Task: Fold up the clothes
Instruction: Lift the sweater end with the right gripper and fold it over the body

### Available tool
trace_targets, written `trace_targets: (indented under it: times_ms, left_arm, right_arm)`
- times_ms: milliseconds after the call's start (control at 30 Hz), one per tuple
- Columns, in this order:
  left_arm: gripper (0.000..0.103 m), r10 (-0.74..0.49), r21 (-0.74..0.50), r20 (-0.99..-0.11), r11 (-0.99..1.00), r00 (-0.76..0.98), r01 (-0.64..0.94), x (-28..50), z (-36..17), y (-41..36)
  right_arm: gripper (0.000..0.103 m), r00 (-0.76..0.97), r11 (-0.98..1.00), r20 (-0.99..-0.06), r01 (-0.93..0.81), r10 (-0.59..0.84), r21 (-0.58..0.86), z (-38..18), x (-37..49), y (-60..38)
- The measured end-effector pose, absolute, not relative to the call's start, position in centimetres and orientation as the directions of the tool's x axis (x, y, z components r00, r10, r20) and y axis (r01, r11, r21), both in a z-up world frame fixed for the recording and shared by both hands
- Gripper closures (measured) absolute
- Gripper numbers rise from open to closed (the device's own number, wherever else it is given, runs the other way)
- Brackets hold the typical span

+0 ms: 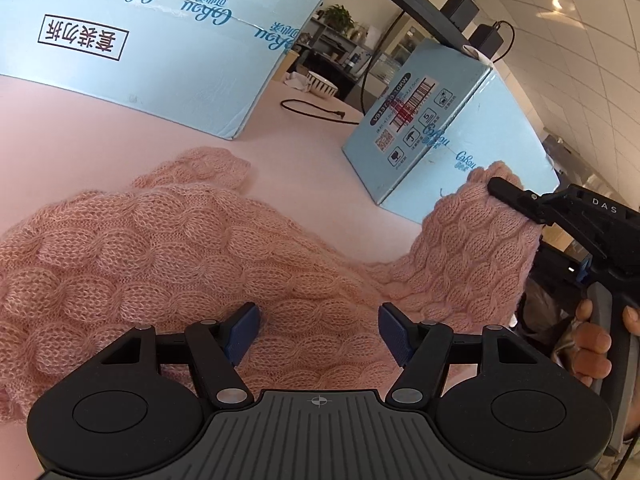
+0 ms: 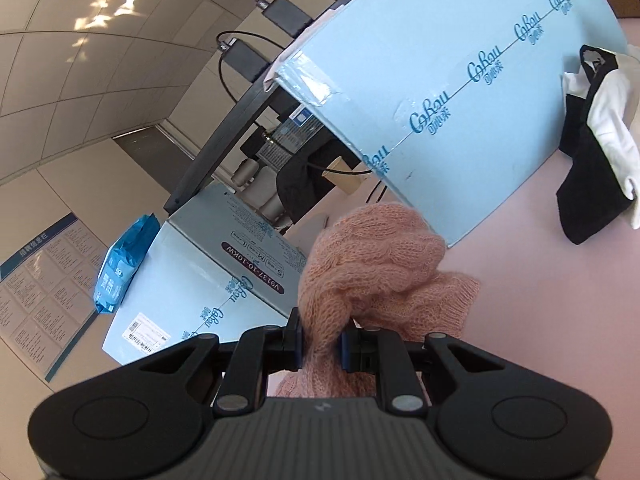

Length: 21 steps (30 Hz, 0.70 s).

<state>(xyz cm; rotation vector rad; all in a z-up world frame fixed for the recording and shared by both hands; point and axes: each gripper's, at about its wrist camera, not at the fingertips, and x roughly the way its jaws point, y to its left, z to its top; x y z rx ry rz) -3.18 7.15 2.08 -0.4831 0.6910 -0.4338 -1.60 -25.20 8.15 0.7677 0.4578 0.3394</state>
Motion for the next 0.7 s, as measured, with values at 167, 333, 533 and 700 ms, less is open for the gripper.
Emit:
trace_targets:
  times_ms: [167, 333, 533, 700]
  left_arm:
    - [0.037, -0.384, -0.458, -0.478, 0.877, 0.790, 0.149, -6.0, 3.3, 9.2]
    - [0.037, -0.315, -0.420, -0.448, 0.900, 0.837, 0.114, -8.8, 3.8, 10.6]
    - [0.037, -0.277, -0.433, -0.440, 0.899, 0.854, 0.068, -10.3, 3.6, 12.7]
    - [0.037, -0.282, -0.486, -0.424, 0.873, 0.861, 0.046, -10.9, 3.3, 14.4]
  right_arm:
    - [0.085, 0.799, 0.703, -0.291, -0.217, 0.526, 0.677, 8.7, -1.2, -20.1]
    - [0.084, 0.735, 0.722, -0.333, -0.296, 0.590, 0.626, 8.4, -1.5, -15.2]
    - [0.081, 0.635, 0.729, -0.402, -0.413, 0.660, 0.545, 7.0, -2.4, -10.1]
    - [0.062, 0.520, 0.718, -0.496, -0.480, 0.696, 0.504, 5.1, -2.5, -7.2]
